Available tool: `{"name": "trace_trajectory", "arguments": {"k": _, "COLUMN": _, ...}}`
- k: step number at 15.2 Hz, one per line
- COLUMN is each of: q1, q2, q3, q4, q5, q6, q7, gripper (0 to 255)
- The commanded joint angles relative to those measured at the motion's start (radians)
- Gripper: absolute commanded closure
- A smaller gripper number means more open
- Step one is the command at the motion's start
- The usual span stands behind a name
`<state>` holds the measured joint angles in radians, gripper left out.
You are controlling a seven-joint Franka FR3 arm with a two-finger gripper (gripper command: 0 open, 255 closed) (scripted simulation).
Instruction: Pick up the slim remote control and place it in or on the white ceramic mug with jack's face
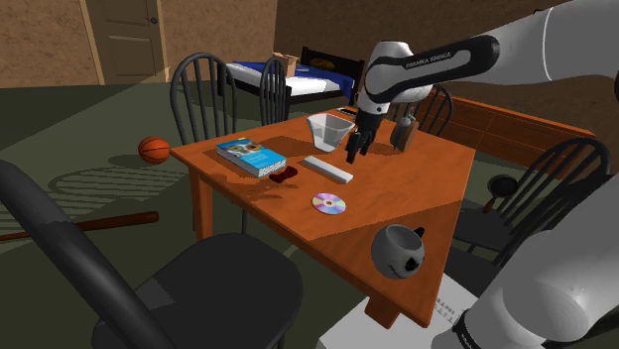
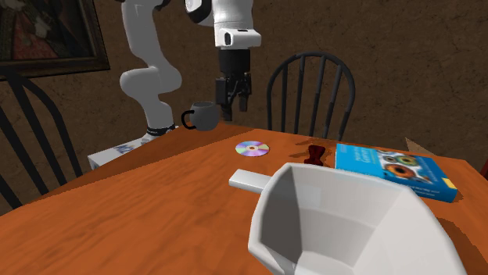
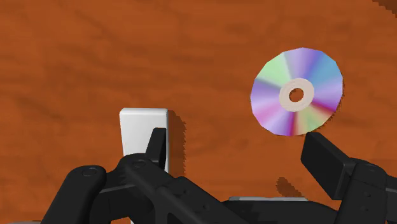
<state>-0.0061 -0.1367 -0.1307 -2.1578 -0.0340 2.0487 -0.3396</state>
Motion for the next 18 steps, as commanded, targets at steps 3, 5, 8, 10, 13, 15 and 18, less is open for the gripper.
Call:
{"name": "trace_trajectory", "arguments": {"k": 3, "q1": -0.008, "q2": 0.156, "q3": -0.017, "q4": 0.112, "q5": 0.032, "q6": 0.039, "q7": -0.046, "gripper": 0}}
{"name": "trace_trajectory", "arguments": {"k": 5, "q1": -0.015, "q2": 0.237, "q3": -0.022, "q4": 0.18, "q5": 0.051, "q6": 0.048, "q7": -0.069, "gripper": 0}}
{"name": "trace_trajectory", "arguments": {"k": 8, "q1": -0.029, "q2": 0.359, "q3": -0.024, "q4": 0.294, "q5": 0.081, "q6": 0.051, "q7": -0.102, "gripper": 0}}
{"name": "trace_trajectory", "arguments": {"k": 10, "q1": -0.041, "q2": 0.442, "q3": -0.023, "q4": 0.378, "q5": 0.099, "q6": 0.047, "q7": -0.12, "gripper": 0}}
{"name": "trace_trajectory", "arguments": {"k": 13, "q1": -0.06, "q2": 0.56, "q3": -0.019, "q4": 0.507, "q5": 0.122, "q6": 0.03, "q7": -0.143, "gripper": 0}}
{"name": "trace_trajectory", "arguments": {"k": 15, "q1": -0.061, "q2": 0.571, "q3": -0.017, "q4": 0.496, "q5": 0.124, "q6": 0.052, "q7": -0.144, "gripper": 0}}
{"name": "trace_trajectory", "arguments": {"k": 18, "q1": -0.061, "q2": 0.588, "q3": -0.015, "q4": 0.48, "q5": 0.127, "q6": 0.085, "q7": -0.146, "gripper": 0}}
